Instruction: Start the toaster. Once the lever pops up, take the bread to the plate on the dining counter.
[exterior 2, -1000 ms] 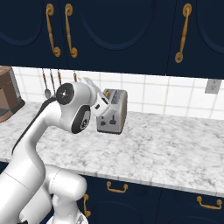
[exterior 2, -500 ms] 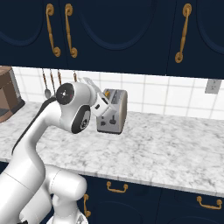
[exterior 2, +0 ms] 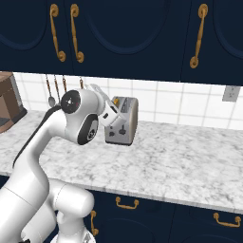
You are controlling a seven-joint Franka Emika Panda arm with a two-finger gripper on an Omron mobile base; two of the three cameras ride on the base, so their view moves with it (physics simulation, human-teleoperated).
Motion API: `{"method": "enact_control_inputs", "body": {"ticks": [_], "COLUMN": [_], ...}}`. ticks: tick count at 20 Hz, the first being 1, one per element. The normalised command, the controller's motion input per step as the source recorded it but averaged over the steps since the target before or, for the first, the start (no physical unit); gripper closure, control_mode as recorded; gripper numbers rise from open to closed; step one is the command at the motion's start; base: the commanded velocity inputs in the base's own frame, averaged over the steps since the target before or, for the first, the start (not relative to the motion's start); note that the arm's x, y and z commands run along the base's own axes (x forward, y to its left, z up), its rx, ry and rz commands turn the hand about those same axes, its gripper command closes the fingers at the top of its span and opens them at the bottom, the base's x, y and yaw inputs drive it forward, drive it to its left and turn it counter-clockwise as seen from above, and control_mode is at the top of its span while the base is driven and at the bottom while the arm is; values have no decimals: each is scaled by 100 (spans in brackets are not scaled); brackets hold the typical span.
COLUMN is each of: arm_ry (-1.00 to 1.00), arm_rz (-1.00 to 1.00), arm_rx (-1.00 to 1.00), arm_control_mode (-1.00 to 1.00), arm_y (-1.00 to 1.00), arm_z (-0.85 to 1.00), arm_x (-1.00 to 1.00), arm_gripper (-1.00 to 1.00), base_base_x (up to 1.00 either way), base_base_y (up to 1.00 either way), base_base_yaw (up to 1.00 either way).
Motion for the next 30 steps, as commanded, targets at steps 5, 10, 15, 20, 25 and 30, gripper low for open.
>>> {"method": "enact_control_inputs", "body": {"ticks": [5, 10, 15, 20, 25, 30], "arm_ry": [0, 0, 0, 0, 0, 0], "arm_rz": [0, 0, 0, 0, 0, 0], "arm_rx": [0, 0, 0, 0, 0, 0], "arm_control_mode": [-100, -100, -100, -100, -100, -100], "arm_y": [0, 0, 0, 0, 0, 0], "arm_z": [0, 0, 0, 0, 0, 0], "arm_x": [0, 0, 0, 0, 0, 0], "arm_gripper": [100, 100, 100, 100, 100, 100], "base_base_x": [0, 0, 0, 0, 0, 0], "base_base_y": [0, 0, 0, 0, 0, 0], "base_base_yaw": [0, 0, 0, 0, 0, 0]}}
